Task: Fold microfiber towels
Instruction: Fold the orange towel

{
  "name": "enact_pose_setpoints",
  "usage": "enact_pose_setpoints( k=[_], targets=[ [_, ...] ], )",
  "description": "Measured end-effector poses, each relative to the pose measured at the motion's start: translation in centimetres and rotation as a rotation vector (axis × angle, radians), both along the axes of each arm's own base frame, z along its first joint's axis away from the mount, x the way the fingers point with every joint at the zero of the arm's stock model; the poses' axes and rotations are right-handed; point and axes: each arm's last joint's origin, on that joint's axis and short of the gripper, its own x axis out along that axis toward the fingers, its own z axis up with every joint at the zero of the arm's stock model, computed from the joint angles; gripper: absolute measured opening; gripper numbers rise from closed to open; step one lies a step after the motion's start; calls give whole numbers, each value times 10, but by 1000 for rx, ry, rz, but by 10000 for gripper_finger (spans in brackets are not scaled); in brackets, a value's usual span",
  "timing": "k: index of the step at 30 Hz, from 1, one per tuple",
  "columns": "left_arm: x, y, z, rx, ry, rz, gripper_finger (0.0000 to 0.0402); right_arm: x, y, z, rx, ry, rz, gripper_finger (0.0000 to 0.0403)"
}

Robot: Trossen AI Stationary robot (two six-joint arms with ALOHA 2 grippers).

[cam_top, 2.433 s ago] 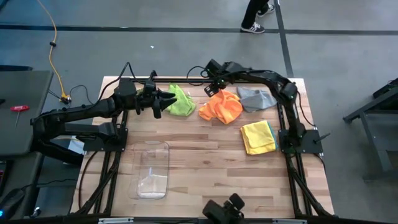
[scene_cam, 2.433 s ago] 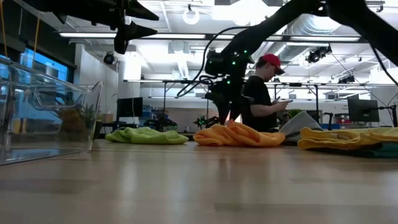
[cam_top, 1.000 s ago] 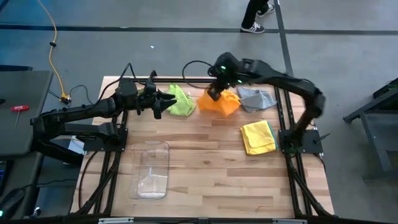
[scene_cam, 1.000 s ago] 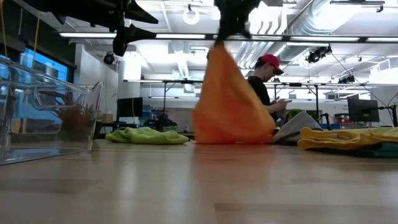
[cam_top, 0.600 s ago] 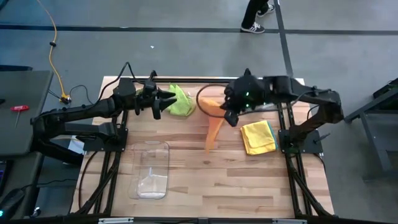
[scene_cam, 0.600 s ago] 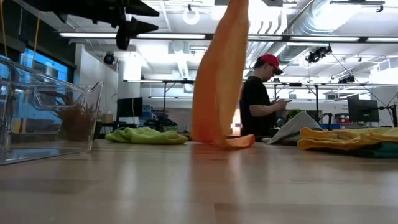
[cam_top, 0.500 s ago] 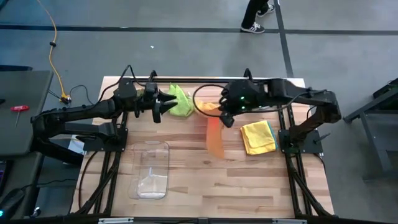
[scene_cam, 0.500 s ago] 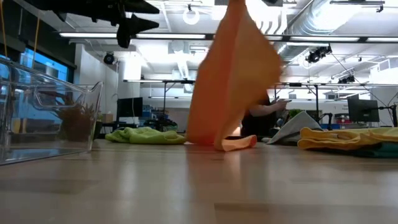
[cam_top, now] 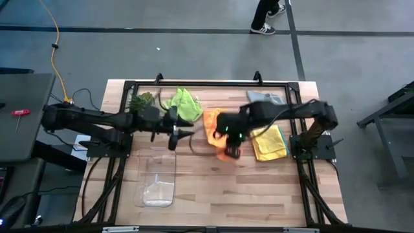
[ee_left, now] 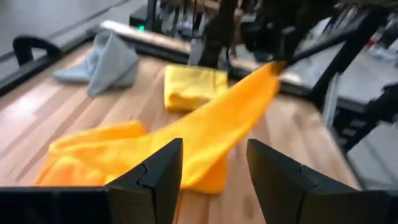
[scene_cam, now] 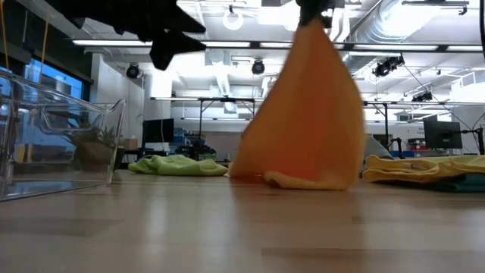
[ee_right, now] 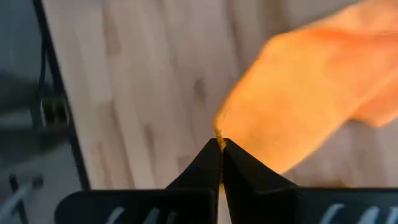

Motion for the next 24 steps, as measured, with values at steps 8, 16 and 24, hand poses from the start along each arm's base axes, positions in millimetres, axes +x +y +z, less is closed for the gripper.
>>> enact_pose_setpoints(
  k=[8,16,24],
  targets=[
    [22,-1,-38,-20,154,68,168,31,53,-54,-1,93,175,0],
    [64,25,-56,-113,255,193,168,51,58,-78,7,62,252,0],
    [119,81,-64,-68,442,206,168,49,61,-75,20,56,288,0]
  ],
)
